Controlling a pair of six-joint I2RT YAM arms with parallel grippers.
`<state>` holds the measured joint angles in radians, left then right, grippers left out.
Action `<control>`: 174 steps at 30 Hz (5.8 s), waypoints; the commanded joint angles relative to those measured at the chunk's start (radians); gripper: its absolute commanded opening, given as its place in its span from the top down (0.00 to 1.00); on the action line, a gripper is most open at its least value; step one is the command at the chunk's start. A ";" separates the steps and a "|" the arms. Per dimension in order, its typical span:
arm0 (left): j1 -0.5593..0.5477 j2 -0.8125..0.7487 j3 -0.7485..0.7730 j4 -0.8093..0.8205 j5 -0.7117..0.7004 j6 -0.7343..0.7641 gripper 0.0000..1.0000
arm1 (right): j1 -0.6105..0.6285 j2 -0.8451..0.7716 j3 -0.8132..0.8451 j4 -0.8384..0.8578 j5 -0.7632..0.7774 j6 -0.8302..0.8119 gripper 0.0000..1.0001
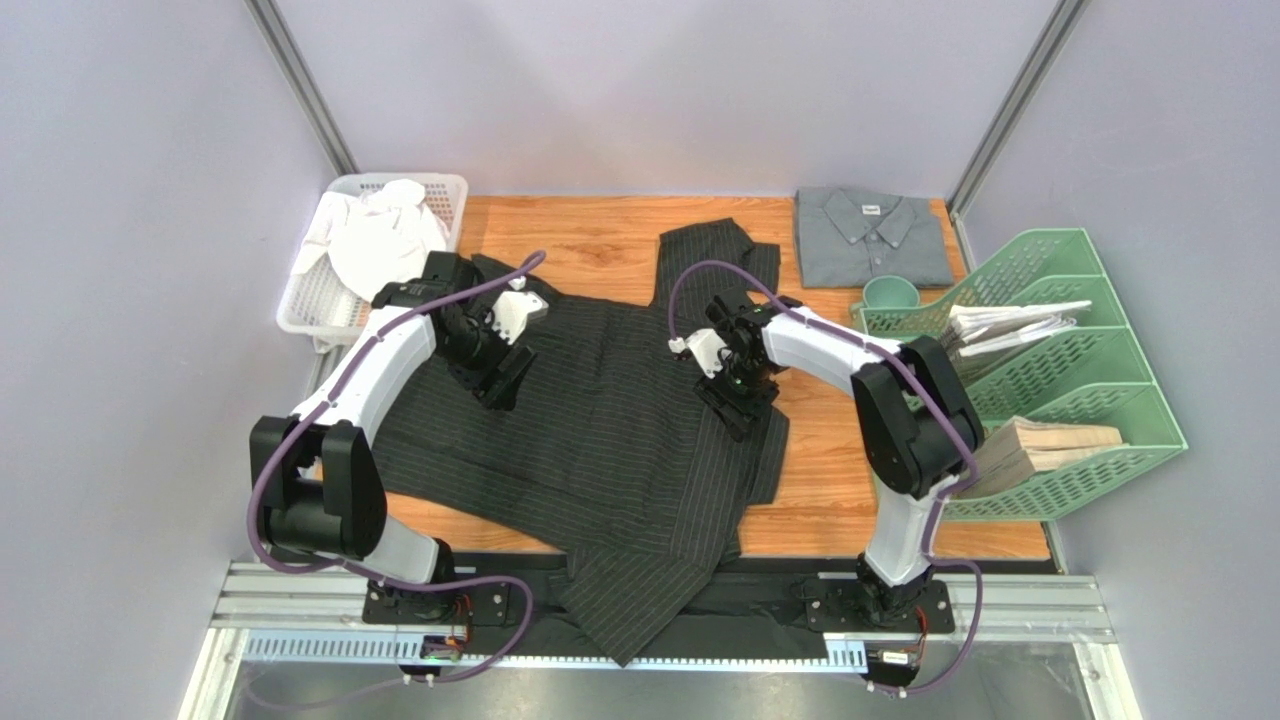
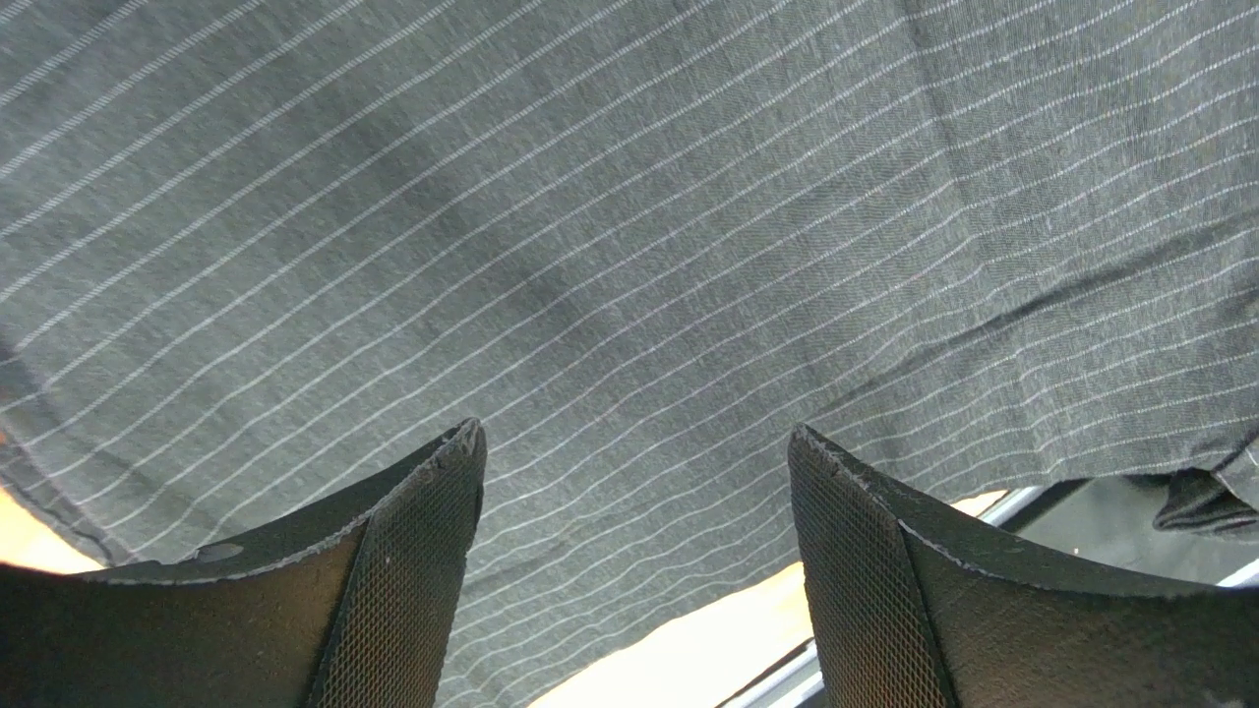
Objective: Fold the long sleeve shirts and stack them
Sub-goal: Flatten the shirt out, then fold the shirt
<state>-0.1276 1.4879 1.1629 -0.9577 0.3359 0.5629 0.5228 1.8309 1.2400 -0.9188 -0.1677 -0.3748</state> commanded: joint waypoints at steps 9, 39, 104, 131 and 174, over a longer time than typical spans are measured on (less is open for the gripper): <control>0.003 0.029 0.014 0.004 0.014 0.000 0.21 | -0.259 0.311 0.335 0.028 0.249 -0.176 0.60; 0.005 0.137 -0.207 0.027 -0.191 0.025 0.27 | -0.082 -0.022 -0.179 -0.037 0.157 -0.226 0.50; 0.049 0.629 0.865 0.180 0.176 -0.070 0.01 | -0.353 0.488 0.957 0.072 0.054 0.112 0.55; 0.091 0.792 0.955 0.123 0.144 -0.104 0.15 | -0.377 0.673 1.000 0.258 0.057 0.220 0.76; 0.095 0.767 0.945 0.060 -0.080 0.252 1.00 | -0.380 0.461 0.938 0.244 -0.030 0.174 1.00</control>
<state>-0.0315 2.4271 2.1536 -0.9653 0.2226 0.8017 0.1432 2.3547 2.1674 -0.6918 -0.2005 -0.1768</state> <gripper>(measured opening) 0.006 0.004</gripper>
